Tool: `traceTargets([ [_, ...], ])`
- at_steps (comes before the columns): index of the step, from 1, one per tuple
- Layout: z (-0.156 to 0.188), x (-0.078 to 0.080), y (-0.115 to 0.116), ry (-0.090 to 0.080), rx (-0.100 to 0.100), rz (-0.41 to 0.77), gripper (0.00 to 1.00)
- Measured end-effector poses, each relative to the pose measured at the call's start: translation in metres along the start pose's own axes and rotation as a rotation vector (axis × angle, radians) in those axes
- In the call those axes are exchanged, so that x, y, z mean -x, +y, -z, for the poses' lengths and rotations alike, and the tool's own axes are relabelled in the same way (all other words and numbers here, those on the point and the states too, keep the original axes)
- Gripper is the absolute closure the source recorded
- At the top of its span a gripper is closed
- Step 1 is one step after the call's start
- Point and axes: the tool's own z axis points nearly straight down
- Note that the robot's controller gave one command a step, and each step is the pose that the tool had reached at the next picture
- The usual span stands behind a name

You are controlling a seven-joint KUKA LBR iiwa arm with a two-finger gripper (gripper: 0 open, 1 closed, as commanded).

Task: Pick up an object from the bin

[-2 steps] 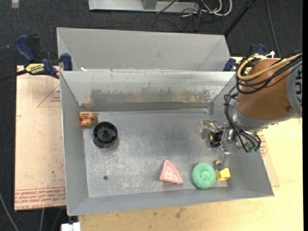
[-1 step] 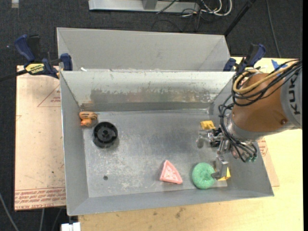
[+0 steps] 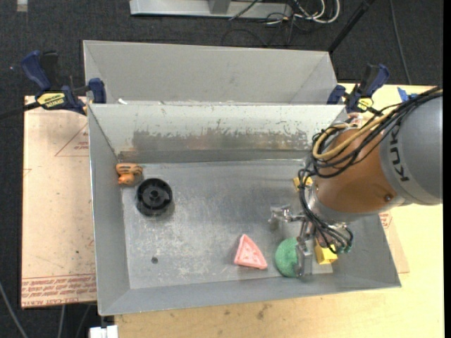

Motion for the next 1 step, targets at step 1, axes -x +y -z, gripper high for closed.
traceTargets([
  [1,0.0009,-0.0295,-0.0408,0.000,0.002,-0.128,1.00],
])
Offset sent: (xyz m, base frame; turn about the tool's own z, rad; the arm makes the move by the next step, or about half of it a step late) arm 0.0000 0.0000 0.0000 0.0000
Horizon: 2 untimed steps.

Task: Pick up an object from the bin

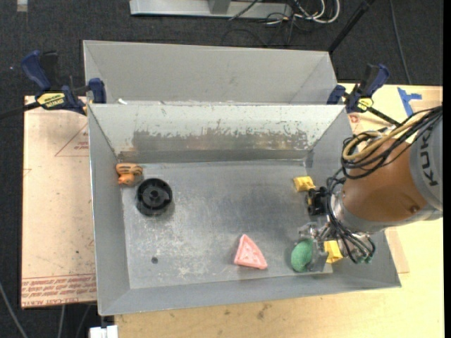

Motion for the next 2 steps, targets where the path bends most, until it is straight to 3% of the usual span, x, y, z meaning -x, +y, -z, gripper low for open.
traceTargets([
  [1,0.000,0.000,0.000,0.000,0.000,0.001,1.00],
  [2,0.054,0.020,-0.001,0.006,0.000,-0.015,1.00],
])
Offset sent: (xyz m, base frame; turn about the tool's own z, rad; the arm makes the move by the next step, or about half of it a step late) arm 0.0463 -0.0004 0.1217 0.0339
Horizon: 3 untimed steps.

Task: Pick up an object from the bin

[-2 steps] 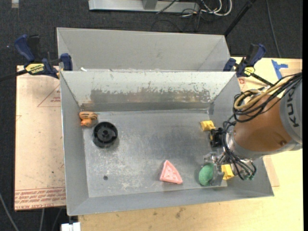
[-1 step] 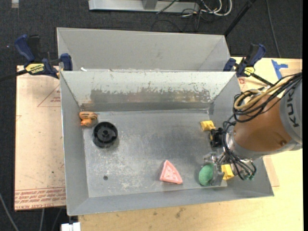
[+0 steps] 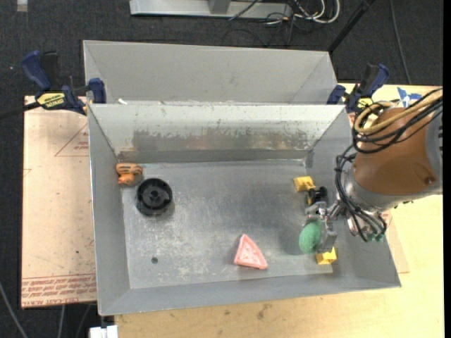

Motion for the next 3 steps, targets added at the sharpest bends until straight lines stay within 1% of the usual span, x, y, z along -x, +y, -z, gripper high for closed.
traceTargets([
  [1,0.048,0.008,-0.022,-0.006,-0.002,0.002,1.00],
  [2,0.068,-0.004,0.001,-0.005,-0.002,-0.009,1.00],
  [3,0.121,0.010,-0.003,-0.002,0.000,-0.010,1.00],
])
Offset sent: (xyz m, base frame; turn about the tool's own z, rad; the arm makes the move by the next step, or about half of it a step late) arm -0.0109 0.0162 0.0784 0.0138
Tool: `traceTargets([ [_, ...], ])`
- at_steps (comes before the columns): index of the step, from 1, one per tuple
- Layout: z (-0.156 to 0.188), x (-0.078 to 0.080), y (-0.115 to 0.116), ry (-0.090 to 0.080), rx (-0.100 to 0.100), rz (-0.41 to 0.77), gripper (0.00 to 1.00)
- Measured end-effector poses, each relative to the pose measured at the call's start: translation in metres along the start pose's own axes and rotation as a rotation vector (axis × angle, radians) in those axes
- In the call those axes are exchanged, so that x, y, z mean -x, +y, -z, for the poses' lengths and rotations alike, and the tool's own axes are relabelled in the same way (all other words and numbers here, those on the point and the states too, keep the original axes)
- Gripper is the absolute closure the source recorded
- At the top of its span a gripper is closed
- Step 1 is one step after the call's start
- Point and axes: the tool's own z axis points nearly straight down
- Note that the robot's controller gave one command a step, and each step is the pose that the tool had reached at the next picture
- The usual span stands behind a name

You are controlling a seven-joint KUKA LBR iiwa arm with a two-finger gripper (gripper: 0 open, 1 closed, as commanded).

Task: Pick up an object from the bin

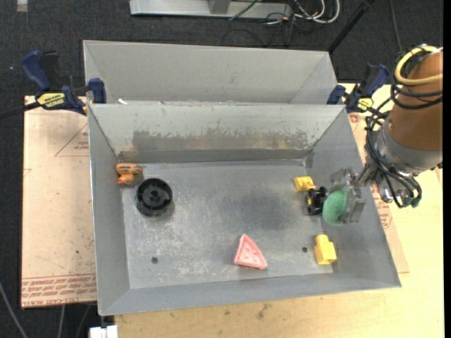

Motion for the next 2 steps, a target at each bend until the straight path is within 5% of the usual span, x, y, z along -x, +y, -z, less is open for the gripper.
traceTargets([
  [1,-0.014,-0.002,-0.011,-0.016,-0.006,0.033,1.00],
  [2,-0.084,-0.007,0.006,-0.006,-0.003,0.140,1.00],
])
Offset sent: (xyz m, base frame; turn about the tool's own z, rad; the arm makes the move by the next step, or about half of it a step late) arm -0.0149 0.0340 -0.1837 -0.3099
